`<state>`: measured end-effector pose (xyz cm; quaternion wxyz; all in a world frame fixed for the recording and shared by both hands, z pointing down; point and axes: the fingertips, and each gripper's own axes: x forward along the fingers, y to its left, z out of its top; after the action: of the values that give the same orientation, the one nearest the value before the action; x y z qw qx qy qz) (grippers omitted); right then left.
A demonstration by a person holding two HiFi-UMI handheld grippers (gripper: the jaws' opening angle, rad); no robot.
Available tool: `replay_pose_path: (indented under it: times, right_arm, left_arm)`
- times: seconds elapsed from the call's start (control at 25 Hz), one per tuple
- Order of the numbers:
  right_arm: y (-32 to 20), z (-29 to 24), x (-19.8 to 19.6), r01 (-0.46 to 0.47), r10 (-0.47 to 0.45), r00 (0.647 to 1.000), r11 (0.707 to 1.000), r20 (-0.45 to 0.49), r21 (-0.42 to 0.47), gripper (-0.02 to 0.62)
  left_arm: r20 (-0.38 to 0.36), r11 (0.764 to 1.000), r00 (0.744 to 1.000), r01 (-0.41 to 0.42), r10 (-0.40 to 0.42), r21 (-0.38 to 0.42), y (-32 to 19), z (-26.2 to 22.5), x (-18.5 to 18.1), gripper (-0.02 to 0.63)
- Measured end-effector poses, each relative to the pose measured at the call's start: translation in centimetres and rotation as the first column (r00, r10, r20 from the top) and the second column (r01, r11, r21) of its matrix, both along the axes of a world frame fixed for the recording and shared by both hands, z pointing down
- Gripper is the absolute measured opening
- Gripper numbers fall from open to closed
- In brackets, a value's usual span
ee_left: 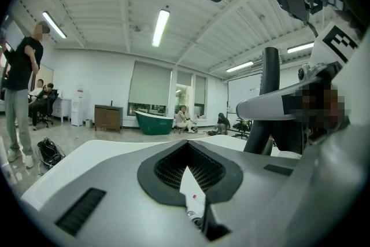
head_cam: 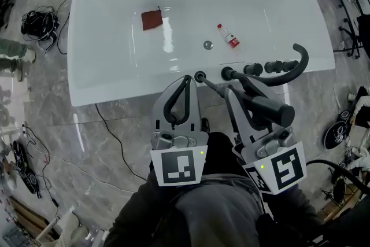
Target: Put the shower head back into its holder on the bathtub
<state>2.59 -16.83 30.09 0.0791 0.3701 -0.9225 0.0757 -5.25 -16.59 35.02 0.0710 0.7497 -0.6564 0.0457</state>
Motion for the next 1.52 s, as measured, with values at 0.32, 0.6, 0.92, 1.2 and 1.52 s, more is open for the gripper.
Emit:
replay_pose_path:
  times: [0.32,0.6,0.92,1.2,1.52]
  right_arm:
    - [-0.2,1.5,-0.4,0.019,-0.019,1.0,1.0,-0.001,0.002,0.112]
    - [0.0,2.8,-0.7,0.024,-0.024,1.0,1.0,0.0,0.002,0.112]
    - [-0.3,3.9,-1.4,0.014,-0.014,1.0,1.0,-0.003,0.004,0.112]
    - [-0.6,5.5,-1.7,0.007,-0.007,1.0,1.0,-0.008,0.007,0.112]
    - [-0.7,7.4,-1.8,-0.001,0.001,1.0,1.0,-0.013,0.007,0.112]
  left_arm:
    - [0.0,1.0,1.0,0.014,-0.014,0.015,0.0,1.3,-0.2,0.001]
    - [0.003,1.0,1.0,0.018,-0.018,0.017,0.2,2.5,-0.5,0.0]
    - [-0.002,1.0,1.0,0.0,0.0,0.029,-0.2,3.4,-1.0,0.0]
    - [0.004,0.999,1.0,-0.018,0.018,0.035,-0.5,4.9,-1.0,0.002]
    - [0.009,0.999,1.0,-0.018,0.018,0.036,-0.6,6.6,-1.4,0.002]
